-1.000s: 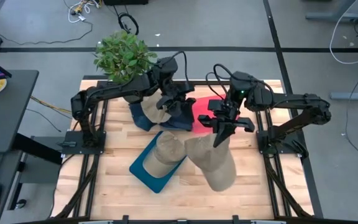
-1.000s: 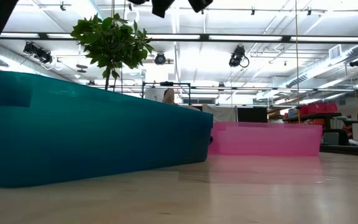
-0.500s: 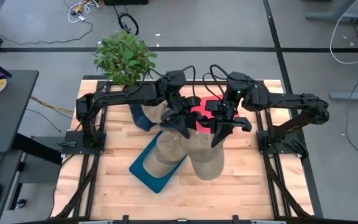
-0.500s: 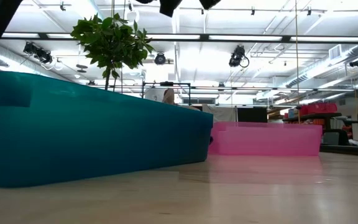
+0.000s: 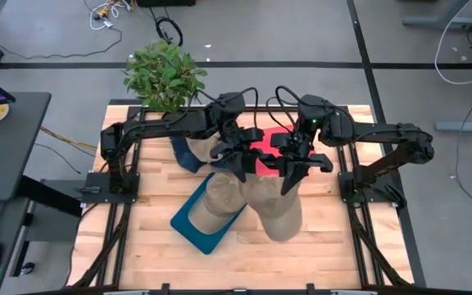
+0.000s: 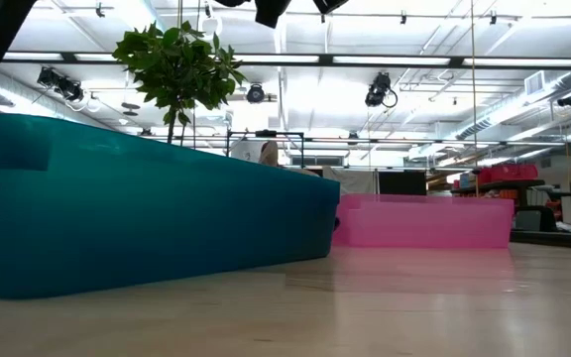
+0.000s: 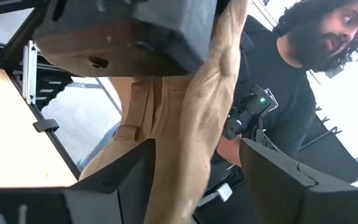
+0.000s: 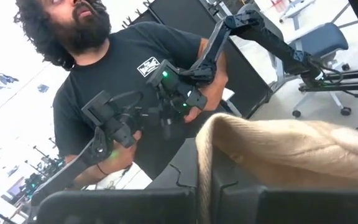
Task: Pick & Place hat
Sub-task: Put the left brown cap into the blue bin
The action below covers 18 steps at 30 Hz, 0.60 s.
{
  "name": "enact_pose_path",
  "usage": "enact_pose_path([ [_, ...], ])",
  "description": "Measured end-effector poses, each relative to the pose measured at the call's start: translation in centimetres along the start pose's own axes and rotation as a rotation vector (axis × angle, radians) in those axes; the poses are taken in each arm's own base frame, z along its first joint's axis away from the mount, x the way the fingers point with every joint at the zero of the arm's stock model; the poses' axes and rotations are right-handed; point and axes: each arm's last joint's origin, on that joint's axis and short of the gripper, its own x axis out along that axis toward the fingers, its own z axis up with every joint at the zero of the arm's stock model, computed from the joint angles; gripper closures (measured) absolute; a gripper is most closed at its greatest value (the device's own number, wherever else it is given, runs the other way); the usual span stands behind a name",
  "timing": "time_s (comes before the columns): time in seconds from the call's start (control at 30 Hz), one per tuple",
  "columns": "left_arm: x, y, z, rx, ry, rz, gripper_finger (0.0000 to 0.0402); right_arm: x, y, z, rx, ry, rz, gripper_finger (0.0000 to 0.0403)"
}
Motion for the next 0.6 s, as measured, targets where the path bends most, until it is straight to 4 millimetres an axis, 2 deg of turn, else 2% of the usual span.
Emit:
enact_pose_path([
  [0.13,-0.02,-0.05,-0.05,-0.001,0.016,-0.018,0.0187,0.00,0.01,-0.01,0.008,0.003,0.003,0.0403],
  [0.23,0.00,-0.10,-0.10,-0.001,0.032,-0.036,0.0219,-0.01,0.02,-0.03,0.020,0.008,0.008,0.0403],
  [0.37,-0.01,-0.16,-0.15,0.007,0.050,-0.056,0.0280,0.00,0.02,-0.06,0.025,0.013,0.013,0.0403],
  [0.53,-0.01,-0.21,-0.20,0.043,0.065,-0.076,0.0376,0.00,0.02,-0.06,0.035,0.013,0.013,0.0403],
  [0.6,-0.02,-0.24,-0.22,0.070,0.073,-0.087,0.0392,0.00,0.02,-0.06,0.045,0.013,0.013,0.0400],
])
